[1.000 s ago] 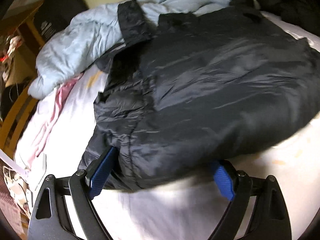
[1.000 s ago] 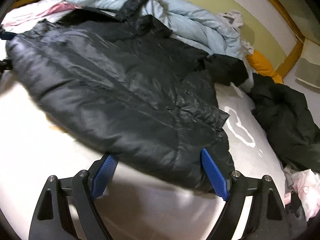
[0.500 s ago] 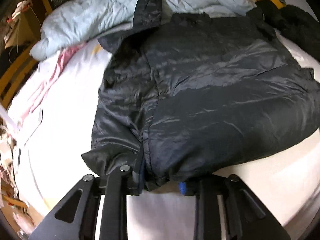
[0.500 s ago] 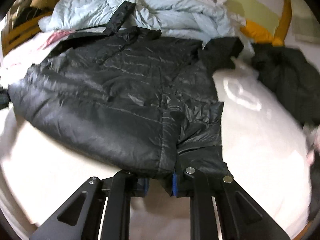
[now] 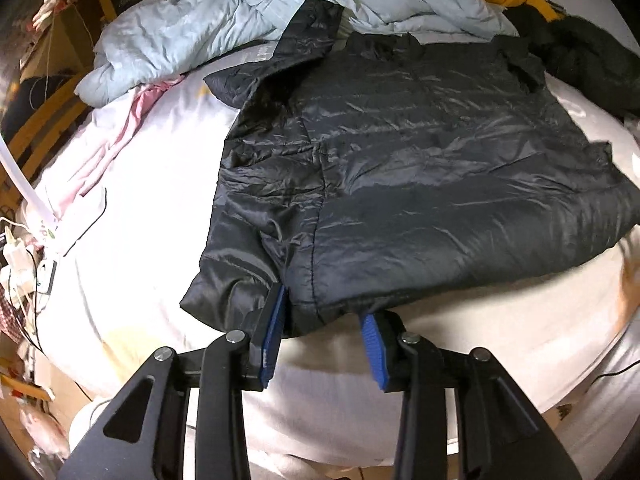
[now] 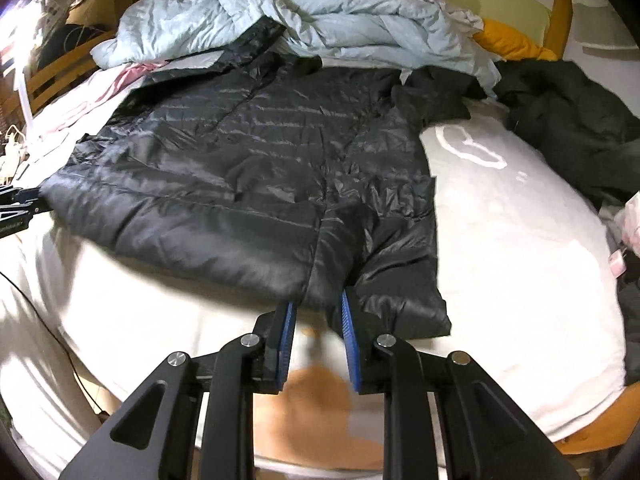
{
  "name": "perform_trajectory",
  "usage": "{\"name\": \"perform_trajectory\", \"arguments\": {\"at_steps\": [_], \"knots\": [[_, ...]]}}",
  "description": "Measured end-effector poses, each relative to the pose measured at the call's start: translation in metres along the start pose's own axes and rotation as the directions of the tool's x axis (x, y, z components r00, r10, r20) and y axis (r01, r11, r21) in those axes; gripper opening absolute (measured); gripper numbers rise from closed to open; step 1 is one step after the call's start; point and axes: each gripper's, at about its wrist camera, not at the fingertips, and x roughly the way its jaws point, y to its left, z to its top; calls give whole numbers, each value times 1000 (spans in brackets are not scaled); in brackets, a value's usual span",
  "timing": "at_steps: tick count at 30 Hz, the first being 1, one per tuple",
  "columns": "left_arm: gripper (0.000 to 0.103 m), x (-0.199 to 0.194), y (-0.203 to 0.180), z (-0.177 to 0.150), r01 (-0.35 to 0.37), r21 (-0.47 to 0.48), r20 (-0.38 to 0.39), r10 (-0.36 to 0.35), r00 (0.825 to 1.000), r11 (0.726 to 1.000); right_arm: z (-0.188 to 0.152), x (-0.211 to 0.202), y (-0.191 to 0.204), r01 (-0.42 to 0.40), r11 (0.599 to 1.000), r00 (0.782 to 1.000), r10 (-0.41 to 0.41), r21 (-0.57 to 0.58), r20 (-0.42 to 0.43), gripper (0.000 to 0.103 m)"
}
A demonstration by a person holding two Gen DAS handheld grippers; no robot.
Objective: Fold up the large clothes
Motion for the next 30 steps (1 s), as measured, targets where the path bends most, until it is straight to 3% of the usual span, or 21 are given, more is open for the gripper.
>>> {"name": "perform_trajectory", "arguments": {"at_steps": [3,7,10,13,17,22,24,26,28,30], "knots": [[37,3,2,19,-12,-20,33,13,999,1000,14,-12,-10,-8,999,999,7,36,45,22],[39,-4,4,63,-48,-23,144,50,988,999,56,-19,-15,33,998,990,-39,46,133,23],[50,0,7,103,-88,-8,202,88,975,996,93,-16,-19,80,996,979,-86,42,186,29],[53,27,13,141,-82,-13,184,83,979,997,133,4,-30,126,991,968,-134,53,210,39],[53,70,23,169,-26,-47,143,32,989,999,167,51,-51,169,979,960,-189,110,207,39],[57,100,31,168,-35,-56,170,44,985,998,164,76,-67,177,969,943,-217,173,253,41],[61,107,39,165,-4,-88,167,19,986,996,156,70,-74,139,973,938,-188,183,292,52],[61,109,44,163,22,-125,166,-1,986,992,147,57,-77,132,974,922,-189,183,339,75],[63,104,48,159,36,-136,185,-10,983,990,139,39,-81,127,972,901,-196,196,388,83],[71,96,48,155,16,-123,211,11,977,992,131,26,-87,86,974,892,-168,209,419,85]]}}
